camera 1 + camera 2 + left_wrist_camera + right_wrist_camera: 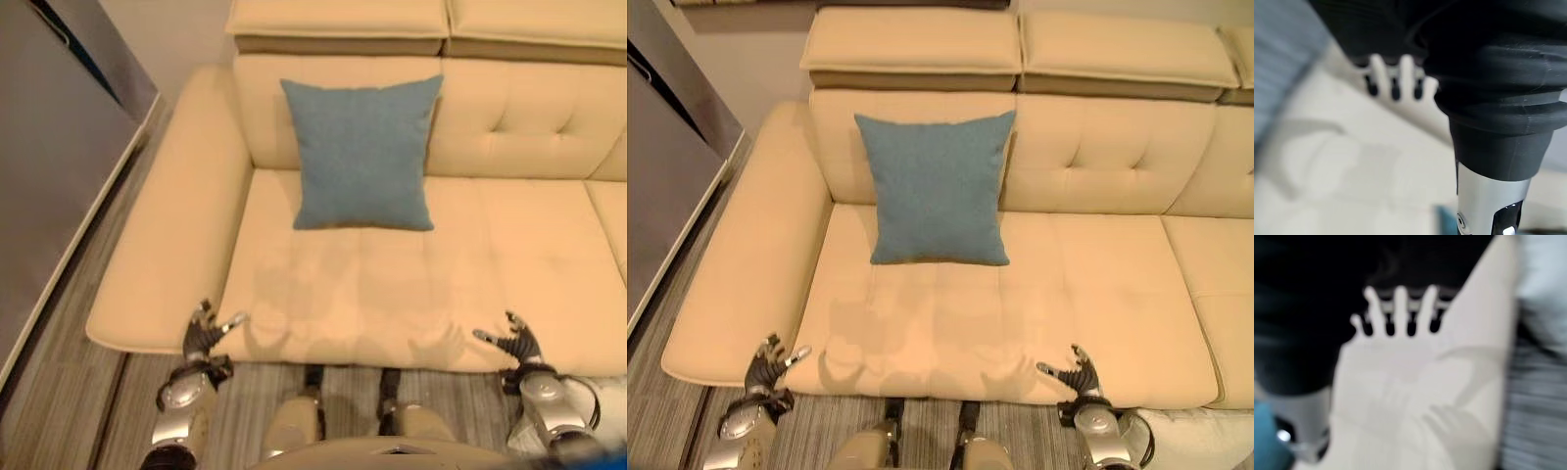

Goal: Pick up all the scattered cushions and arrange them neatly on the sofa.

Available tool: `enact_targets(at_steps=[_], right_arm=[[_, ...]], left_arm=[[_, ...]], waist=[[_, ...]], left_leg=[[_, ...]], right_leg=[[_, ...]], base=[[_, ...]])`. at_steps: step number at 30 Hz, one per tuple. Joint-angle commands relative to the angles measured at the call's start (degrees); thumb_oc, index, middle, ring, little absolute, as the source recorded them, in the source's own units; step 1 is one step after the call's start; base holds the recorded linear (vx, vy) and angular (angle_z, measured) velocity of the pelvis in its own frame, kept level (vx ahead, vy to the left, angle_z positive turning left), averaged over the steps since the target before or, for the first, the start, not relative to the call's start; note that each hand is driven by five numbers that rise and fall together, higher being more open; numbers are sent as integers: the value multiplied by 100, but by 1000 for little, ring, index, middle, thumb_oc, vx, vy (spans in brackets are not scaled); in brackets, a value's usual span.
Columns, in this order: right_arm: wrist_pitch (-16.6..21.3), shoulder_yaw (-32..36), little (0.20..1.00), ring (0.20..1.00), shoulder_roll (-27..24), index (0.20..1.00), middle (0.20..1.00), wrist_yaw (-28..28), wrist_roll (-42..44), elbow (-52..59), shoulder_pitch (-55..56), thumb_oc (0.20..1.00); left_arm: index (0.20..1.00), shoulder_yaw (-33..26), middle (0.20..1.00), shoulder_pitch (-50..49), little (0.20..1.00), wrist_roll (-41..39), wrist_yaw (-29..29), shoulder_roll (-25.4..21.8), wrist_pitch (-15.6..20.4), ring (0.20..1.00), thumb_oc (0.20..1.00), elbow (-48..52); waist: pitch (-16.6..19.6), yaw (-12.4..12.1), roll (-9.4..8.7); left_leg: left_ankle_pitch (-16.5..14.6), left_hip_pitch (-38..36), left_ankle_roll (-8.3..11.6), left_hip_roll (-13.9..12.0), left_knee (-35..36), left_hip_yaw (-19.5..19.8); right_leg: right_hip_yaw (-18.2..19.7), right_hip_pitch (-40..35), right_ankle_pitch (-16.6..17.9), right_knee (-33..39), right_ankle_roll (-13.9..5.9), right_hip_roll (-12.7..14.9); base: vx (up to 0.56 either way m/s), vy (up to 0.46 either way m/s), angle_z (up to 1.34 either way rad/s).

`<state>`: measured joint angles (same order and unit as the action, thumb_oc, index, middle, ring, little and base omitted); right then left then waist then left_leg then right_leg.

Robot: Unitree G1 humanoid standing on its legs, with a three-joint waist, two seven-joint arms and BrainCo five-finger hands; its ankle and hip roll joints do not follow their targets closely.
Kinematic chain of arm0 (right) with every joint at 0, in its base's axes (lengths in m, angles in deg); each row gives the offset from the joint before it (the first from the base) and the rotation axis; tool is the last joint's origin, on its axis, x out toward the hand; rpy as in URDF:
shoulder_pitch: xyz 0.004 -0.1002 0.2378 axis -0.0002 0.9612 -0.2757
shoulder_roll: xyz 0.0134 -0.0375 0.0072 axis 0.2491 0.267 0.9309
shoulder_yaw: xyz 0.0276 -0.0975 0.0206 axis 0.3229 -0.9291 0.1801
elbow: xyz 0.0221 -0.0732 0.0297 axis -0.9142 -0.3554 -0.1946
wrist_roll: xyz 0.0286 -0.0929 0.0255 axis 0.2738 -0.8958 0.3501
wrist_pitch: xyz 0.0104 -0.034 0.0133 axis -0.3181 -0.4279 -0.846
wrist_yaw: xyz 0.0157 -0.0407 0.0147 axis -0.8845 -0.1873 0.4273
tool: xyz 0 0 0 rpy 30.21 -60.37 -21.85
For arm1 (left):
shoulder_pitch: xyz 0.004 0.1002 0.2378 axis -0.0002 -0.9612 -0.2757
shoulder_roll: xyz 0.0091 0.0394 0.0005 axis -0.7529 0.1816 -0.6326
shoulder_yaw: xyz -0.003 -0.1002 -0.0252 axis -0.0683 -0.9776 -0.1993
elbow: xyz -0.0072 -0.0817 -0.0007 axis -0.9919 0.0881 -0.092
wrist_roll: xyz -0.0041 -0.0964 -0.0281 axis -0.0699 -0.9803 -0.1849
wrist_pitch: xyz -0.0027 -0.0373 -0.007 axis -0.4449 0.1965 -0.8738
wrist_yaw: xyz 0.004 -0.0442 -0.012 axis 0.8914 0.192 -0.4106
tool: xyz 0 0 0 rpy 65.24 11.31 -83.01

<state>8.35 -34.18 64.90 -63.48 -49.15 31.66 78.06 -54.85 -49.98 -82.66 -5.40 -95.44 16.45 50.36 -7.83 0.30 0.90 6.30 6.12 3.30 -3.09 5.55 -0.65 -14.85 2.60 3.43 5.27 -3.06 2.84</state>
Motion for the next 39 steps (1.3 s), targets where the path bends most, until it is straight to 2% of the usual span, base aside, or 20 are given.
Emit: enact_targets(at_steps=[1, 4, 6, 7, 8, 10, 12, 15, 16, 22, 23, 24, 25, 28, 29, 32, 33, 35, 37, 39], right_arm=[[176, -238, 1000, 1000, -171, 1000, 1000, 39, -307, -281, -243, 1000], [151, -426, 1000, 1000, -115, 1000, 1000, 70, -453, -764, -238, 1000], [123, -513, 1000, 1000, -109, 1000, 1000, 82, -476, -1000, -346, 1000], [123, -513, 1000, 1000, -108, 1000, 1000, 82, -476, -1001, -349, 1000], [91, -576, 1000, 1000, -115, 1000, 1000, 118, -537, -1187, -429, 1000], [36, -570, 1000, 1000, -109, 1000, 1000, 156, -571, -1323, -450, 1000], [-21, -576, 1000, 1000, -86, 1000, 1000, 164, -591, -1465, -487, 1000], [-93, -540, 1000, 1000, -46, 1000, 1000, 137, -553, -1668, -593, 1000], [-126, -505, 1000, 1000, -19, 1000, 1000, 106, -562, -1727, -665, 1000], [-149, -523, 1000, 1000, 94, 1000, 1000, 111, -538, -1727, -774, 1000], [-167, -573, 1000, 1000, 127, 1000, 1000, 129, -569, -1768, -818, 1000], [-175, -610, 1000, 1000, 136, 1000, 1000, 145, -562, -1845, -852, 1000], [-166, -570, 1000, 1000, 151, 1000, 1000, 156, -532, -1914, -830, 1000], [-172, -562, 1000, 1000, 160, 1000, 1000, 163, -526, -1960, -827, 1000], [-186, -593, 1000, 1000, 174, 1000, 1000, 178, -579, -2023, -828, 1000], [-205, -660, 1000, 1000, 251, 1000, 1000, 180, -622, -2031, -835, 1000], [-202, -688, 1000, 1000, 287, 1000, 1000, 173, -572, -2007, -875, 1000], [-189, -735, 1000, 1000, 293, 1000, 1000, 145, -464, -1987, -939, 1000], [-184, -693, 1000, 1000, 243, 1000, 1000, 95, -345, -1969, -959, 1000], [-181, -645, 1000, 1000, 214, 1000, 1000, 79, -261, -1981, -941, 1000]], left_arm=[[1000, 115, 1000, 358, 1000, 537, 239, -147, 36, 1000, 1000, -547], [1000, 249, 1000, 372, 1000, 856, 295, -73, -6, 1000, 1000, -1217], [1000, 256, 1000, 437, 1000, 897, 284, -27, 0, 1000, 1000, -1513], [1000, 256, 1000, 440, 1000, 897, 284, -28, 0, 1000, 1000, -1515], [1000, 220, 1000, 443, 1000, 861, 297, 75, 5, 1000, 1000, -1737], [1000, 173, 1000, 431, 1000, 827, 325, 160, -37, 1000, 1000, -1945], [1000, 152, 1000, 459, 1000, 735, 293, 243, -36, 1000, 1000, -2043], [1000, 205, 1000, 557, 1000, 771, 246, 263, -48, 1000, 1000, -2121], [1000, 206, 1000, 632, 1000, 776, 206, 262, -39, 1000, 1000, -2170], [1000, 172, 1000, 724, 1000, 841, 143, 176, -17, 1000, 1000, -2210], [1000, 183, 1000, 756, 1000, 879, 144, 139, -25, 1000, 1000, -2250], [1000, 225, 1000, 790, 1000, 921, 169, 92, -46, 1000, 1000, -2292], [1000, 223, 1000, 783, 1000, 941, 226, 76, -76, 1000, 1000, -2389], [1000, 214, 1000, 768, 1000, 945, 261, 78, -97, 1000, 1000, -2456], [1000, 189, 1000, 723, 1000, 933, 294, 71, -124, 1000, 1000, -2537], [1000, 99, 1000, 652, 1000, 867, 291, 87, -155, 1000, 1000, -2665], [1000, 108, 1000, 684, 1000, 883, 269, 78, -164, 1000, 1000, -2729], [1000, 149, 1000, 774, 1000, 861, 257, 87, -146, 1000, 1000, -2746], [1000, 225, 1000, 900, 1000, 786, 231, 134, -149, 1000, 1000, -2709], [1000, 303, 1000, 981, 1000, 831, 238, 177, -154, 1000, 1000, -2718]], waist=[[8, -38, -263], [-11, -35, -295], [-115, -90, -374], [-102, -81, -378], [-93, -140, -424], [-15, -129, -433], [49, -110, -361], [11, -24, -331], [-57, -23, -339], [-175, -90, -355], [-217, -114, -339], [-260, -172, -258], [-183, -177, -208], [-148, -199, -184], [-27, -250, -167], [83, -444, -239], [96, -417, -305], [33, -362, -392], [-81, -345, -398], [-120, -325, -411]], left_leg=[[84, -354, 460, -266, -137, -139], [-12, -274, 438, -262, -599, -87], [-288, -187, 436, -52, -1227, 254], [-276, -165, 433, -45, -1227, 261], [-565, -282, 348, 232, -1524, 653], [-707, -510, 313, 333, -1678, 848], [-892, -786, 226, 441, -1399, 1155], [-1081, -922, 84, 533, -996, 977], [-1160, -975, -36, 662, -792, 872], [-1050, -952, -155, 723, -606, 616], [-999, -882, -191, 700, -636, 561], [-906, -789, -262, 648, -680, 415], [-799, -708, -324, 587, -645, 332], [-764, -687, -350, 550, -623, 281], [-691, -642, -363, 491, -530, 186], [-584, -461, -301, 420, -518, -17], [-507, -383, -245, 419, -490, -26], [-317, -138, -56, 338, -578, -38], [-124, 75, 81, 309, -630, -26], [-90, 150, 131, 311, -686, -36]], right_leg=[[19, -296, -206, -27, -473, 136], [81, -332, -226, -27, -445, 131], [185, -290, -142, -27, -411, 183], [178, -272, -136, -27, -413, 190], [313, -214, -28, -27, -412, 228], [478, -152, 117, -27, -458, 242], [656, -33, 255, -28, -508, 218], [751, 217, 471, -101, -620, 325], [722, 470, 697, -146, -792, 440], [534, 785, 844, -249, -951, 607], [440, 825, 680, -509, -906, 616], [285, 685, 281, -1097, -751, 604], [334, 553, -48, -1597, -610, 481], [358, 471, -252, -1833, -575, 443], [425, 205, -492, -1926, -542, 366], [245, -294, -575, -1579, -580, 415], [441, -346, -634, -1245, -573, 273], [445, -401, -590, -722, -506, 138], [282, -403, -511, -549, -465, 78], [174, -395, -412, -420, -440, 62]], base=[[-104, -106, 2], [-130, -79, 1], [-151, -27, 0], [-166, 22, -3], [-129, 49, -12], [-123, 85, -46], [-93, 121, -67], [-179, 155, -35], [-205, 168, -18], [-204, 87, -68], [-310, 57, -76], [-462, 86, -45], [-356, 73, -32], [-144, -5, -43], [-128, -66, -47], [-176, -148, -47], [-189, -269, -69], [-194, -271, -45], [-218, -151, 22], [-172, -88, 44]])
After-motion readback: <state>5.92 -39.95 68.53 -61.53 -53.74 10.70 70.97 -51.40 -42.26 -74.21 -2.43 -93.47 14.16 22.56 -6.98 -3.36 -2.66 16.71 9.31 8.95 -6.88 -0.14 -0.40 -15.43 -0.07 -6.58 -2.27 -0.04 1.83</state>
